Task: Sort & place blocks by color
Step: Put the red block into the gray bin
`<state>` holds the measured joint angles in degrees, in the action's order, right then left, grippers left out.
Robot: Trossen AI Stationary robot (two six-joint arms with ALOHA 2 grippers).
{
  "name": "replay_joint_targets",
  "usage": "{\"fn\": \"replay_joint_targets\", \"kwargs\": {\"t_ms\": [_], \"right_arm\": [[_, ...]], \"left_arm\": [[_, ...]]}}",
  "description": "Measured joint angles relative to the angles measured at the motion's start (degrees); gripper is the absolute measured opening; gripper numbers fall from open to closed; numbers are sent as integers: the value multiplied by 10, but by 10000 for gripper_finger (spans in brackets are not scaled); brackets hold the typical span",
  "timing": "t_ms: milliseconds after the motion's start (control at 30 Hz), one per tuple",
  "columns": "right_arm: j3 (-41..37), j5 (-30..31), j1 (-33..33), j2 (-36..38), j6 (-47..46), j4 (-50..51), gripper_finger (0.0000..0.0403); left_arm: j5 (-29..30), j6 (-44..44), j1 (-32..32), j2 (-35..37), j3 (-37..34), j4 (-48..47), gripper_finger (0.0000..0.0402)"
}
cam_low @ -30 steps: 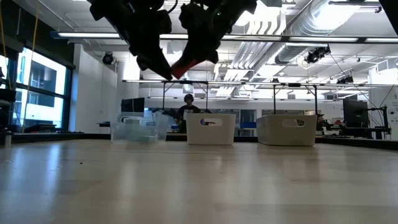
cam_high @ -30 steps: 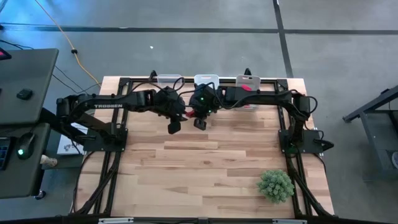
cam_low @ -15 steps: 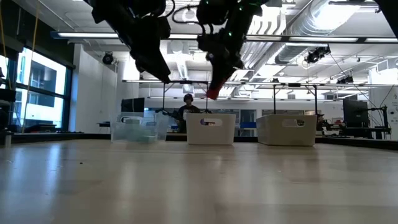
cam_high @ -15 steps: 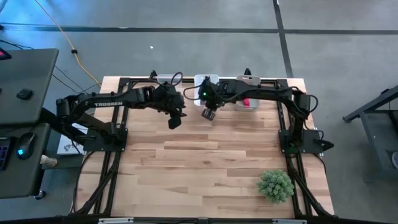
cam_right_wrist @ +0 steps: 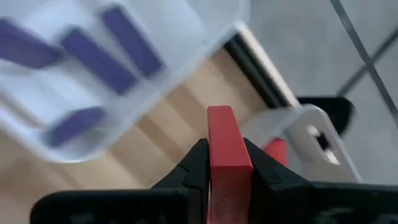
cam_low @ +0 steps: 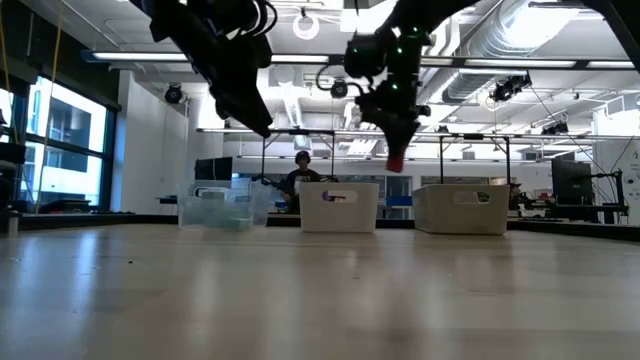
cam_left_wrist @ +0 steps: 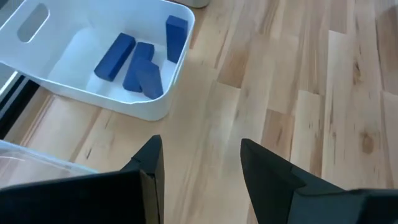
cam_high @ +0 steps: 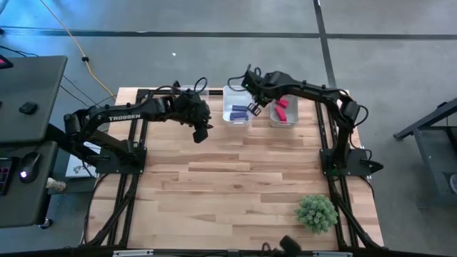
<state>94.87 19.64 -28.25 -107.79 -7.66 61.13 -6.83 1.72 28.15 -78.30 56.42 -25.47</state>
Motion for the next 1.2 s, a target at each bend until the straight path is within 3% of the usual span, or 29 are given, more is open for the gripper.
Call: {"fn": "replay_joint_targets", "kwargs": {"t_ms": [233,667,1200], "right_arm": [[0,7,-68,0,-10,50,38],[-1,-126,-162,-2,-43,100,38],[-1,-213,-180,-63,-25,144,37]], "left_arm": [[0,0,13,0,0,0,131],[0,0,27,0,0,0,131],[0,0,26,0,0,1,131]]}}
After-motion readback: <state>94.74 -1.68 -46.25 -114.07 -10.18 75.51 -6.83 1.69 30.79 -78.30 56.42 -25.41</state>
